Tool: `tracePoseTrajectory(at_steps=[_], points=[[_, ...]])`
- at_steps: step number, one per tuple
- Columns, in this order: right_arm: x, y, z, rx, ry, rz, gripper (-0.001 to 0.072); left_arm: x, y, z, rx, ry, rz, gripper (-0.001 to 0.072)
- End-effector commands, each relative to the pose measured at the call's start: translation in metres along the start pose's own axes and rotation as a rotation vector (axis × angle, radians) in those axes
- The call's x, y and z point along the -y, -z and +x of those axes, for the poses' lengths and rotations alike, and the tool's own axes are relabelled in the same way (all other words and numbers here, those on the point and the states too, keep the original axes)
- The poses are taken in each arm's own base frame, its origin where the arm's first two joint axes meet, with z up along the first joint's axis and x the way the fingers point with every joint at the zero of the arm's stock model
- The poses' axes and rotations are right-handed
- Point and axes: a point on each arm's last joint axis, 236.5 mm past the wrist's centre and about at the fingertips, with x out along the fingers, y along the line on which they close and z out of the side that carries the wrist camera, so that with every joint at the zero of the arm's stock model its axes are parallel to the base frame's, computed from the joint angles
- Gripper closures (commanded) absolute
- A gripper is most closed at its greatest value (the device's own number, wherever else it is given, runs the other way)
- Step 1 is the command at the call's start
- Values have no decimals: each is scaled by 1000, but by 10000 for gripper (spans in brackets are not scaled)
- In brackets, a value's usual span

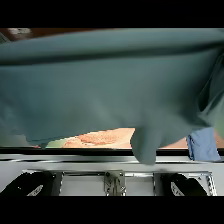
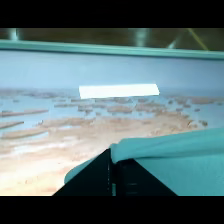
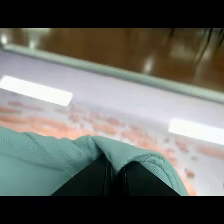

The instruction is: Fold the shirts.

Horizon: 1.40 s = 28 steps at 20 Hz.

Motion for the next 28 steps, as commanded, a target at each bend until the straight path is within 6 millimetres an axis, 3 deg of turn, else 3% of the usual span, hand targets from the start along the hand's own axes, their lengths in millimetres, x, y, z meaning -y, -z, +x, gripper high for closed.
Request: tracePoseTrajectory(at_steps=[1,4,7,11,13,15,18,20,21,22,23,26,28], points=[[7,110,9,-481,23,95,649,0,91,55,-287,-26,38,665],[33,177,44,-700,114,132,649,-11,197,99,-563,-110,-46,666],[63,229,103,-759,205,106,649,-7,267,132,-710,-114,-73,665],[86,269,218,-732,220,83,649,-1,295,189,-733,-108,-84,666],[93,291,273,-707,219,96,649,-17,318,216,-793,-160,-99,666],[98,314,320,-676,229,136,649,-46,343,238,-858,-236,-148,666],[100,337,368,-606,242,235,648,-71,367,261,-899,-278,-319,658],[86,353,381,-617,208,331,630,-69,375,269,-916,-263,-471,525],[80,355,383,-623,193,368,560,-69,375,270,-918,-257,-520,419],[76,351,383,-614,179,385,252,-72,373,270,-914,-253,-534,255],[73,343,381,-599,160,374,15,-76,369,268,-915,-253,-529,158],[92,307,350,-557,171,313,16,-92,359,246,-995,-228,-459,148],[124,300,311,-596,226,284,16,-96,360,227,-1053,-202,-412,146]])
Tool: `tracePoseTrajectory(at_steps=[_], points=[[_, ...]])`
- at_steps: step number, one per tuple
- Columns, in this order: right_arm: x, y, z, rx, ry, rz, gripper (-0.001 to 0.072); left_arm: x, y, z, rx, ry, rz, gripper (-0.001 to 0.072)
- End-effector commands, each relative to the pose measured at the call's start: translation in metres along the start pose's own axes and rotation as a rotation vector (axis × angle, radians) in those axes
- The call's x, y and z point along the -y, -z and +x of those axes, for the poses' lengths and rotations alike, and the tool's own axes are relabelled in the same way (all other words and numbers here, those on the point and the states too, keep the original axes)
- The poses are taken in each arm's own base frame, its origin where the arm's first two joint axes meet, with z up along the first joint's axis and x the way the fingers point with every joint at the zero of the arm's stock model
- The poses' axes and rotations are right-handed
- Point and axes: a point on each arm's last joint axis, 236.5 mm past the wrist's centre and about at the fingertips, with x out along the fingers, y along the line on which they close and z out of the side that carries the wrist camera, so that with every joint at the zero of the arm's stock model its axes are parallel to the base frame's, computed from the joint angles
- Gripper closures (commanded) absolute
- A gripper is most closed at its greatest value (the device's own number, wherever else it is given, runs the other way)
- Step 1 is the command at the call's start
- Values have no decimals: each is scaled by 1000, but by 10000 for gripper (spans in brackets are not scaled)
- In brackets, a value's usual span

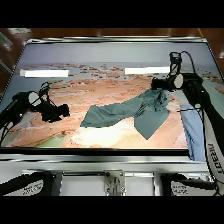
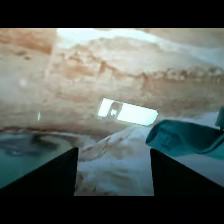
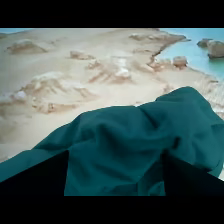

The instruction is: Fold the shirts.

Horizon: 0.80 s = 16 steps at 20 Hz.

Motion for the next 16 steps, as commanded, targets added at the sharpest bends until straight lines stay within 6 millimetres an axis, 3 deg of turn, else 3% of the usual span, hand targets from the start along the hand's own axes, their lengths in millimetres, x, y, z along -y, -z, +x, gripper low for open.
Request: tracePoseTrajectory(at_steps=[1,2,4,6,9,12,16], points=[[56,9,-47,-55,86,-26,16,-15,16,-14,-89,0,84,121],[82,22,-59,-107,115,-3,16,-12,18,-12,-96,15,93,67],[121,58,-72,-237,115,102,16,4,16,-4,-75,94,69,67],[141,87,-78,-335,59,207,15,24,9,8,-23,194,-5,67],[151,106,-75,-390,-37,343,15,38,18,35,-48,278,-64,69],[153,109,-62,-393,-72,394,15,33,32,63,-131,271,-97,69],[143,108,-44,-400,-135,442,15,50,22,75,-108,348,-99,71]])
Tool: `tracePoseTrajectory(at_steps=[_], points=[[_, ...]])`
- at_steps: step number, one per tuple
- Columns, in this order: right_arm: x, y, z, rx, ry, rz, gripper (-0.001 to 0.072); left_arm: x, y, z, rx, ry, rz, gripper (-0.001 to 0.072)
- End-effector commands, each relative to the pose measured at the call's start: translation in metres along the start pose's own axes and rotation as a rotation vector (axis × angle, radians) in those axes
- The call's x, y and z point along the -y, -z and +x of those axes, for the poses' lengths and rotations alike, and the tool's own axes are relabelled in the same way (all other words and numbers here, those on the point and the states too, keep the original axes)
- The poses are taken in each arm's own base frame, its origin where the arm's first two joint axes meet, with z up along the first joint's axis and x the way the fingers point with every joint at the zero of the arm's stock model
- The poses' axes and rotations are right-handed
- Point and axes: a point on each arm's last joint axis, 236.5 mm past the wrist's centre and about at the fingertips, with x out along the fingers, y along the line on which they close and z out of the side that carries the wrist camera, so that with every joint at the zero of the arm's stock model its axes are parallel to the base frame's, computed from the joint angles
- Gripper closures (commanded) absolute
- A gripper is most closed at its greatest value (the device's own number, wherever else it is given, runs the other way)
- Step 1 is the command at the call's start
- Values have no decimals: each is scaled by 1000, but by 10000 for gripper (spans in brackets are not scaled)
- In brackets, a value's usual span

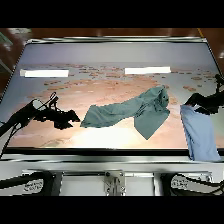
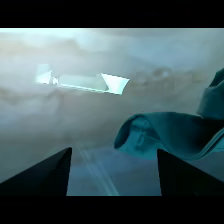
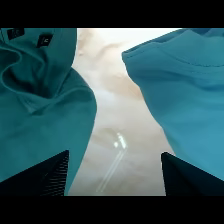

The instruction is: Fold the shirts.

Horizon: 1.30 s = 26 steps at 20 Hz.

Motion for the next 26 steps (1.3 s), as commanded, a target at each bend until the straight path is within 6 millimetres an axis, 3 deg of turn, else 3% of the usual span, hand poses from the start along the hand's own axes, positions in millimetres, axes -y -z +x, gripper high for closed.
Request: tracePoseTrajectory(at_steps=[1,4,5,6,8,10,14,19,24,25,26], points=[[-9,1,13,-32,-83,41,15,11,-5,18,13,61,-6,71],[-9,3,19,-48,-90,50,15,12,5,36,-22,41,11,72],[-9,4,19,-52,-90,51,15,13,9,42,-33,35,16,104],[-9,5,21,-58,-92,52,15,14,12,47,-46,33,16,177],[-7,12,27,-82,-93,59,15,16,17,52,-61,36,11,473],[-4,26,41,-133,-100,81,15,18,17,51,-63,40,15,665],[-7,49,76,-223,-164,139,15,31,8,38,-29,64,61,666],[-23,31,106,-179,-271,212,22,56,-1,7,51,112,112,666],[-38,19,140,-126,-227,162,25,74,-4,-20,117,151,154,666],[-44,15,143,-106,-220,133,170,77,-4,-24,127,157,161,666],[-50,14,145,-95,-218,113,456,80,-5,-29,140,163,167,666]])
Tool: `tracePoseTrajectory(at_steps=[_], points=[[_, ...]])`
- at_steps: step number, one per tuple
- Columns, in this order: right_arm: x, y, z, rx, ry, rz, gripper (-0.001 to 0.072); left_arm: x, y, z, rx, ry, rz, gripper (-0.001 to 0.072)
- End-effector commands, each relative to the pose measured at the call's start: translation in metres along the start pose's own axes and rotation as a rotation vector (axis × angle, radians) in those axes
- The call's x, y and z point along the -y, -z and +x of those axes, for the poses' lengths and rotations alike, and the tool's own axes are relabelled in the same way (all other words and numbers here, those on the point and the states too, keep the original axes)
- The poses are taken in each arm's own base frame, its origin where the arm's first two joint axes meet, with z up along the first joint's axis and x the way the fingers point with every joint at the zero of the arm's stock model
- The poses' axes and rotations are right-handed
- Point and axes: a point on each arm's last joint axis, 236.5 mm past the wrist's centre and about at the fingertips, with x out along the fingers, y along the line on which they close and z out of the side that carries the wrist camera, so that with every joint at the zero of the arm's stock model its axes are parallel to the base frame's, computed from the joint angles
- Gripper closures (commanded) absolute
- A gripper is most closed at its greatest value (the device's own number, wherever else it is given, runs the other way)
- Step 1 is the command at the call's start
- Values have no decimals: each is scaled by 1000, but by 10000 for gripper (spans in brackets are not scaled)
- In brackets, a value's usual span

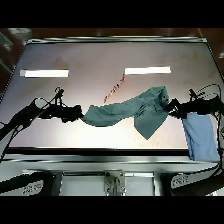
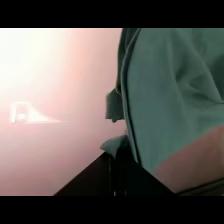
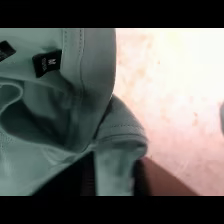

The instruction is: Fold the shirts.

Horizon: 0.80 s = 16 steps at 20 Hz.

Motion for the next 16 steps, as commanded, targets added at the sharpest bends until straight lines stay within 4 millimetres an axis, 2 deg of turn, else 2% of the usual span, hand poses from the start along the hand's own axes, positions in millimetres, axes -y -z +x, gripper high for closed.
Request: tracePoseTrajectory(at_steps=[1,2,4,6,8,10,12,14,16], points=[[-16,-11,14,53,13,-63,615,14,-6,-16,47,25,29,666],[-23,-10,12,54,2,-93,649,18,-9,-21,67,31,37,666],[-46,-9,-7,76,-36,-176,649,29,-16,-33,108,49,65,667],[-78,-12,-46,160,-79,-248,649,54,-32,-57,177,84,143,667],[-122,-14,-104,309,-121,-354,649,95,-55,-97,289,136,262,667],[-168,-8,-170,470,-160,-455,649,149,-75,-158,438,200,402,667],[-222,7,-260,701,-196,-577,650,205,-87,-235,620,275,510,667],[-272,39,-357,963,-216,-700,649,256,-82,-320,810,349,610,667],[-315,87,-452,1233,-241,-805,650,290,-63,-399,981,371,717,667]])
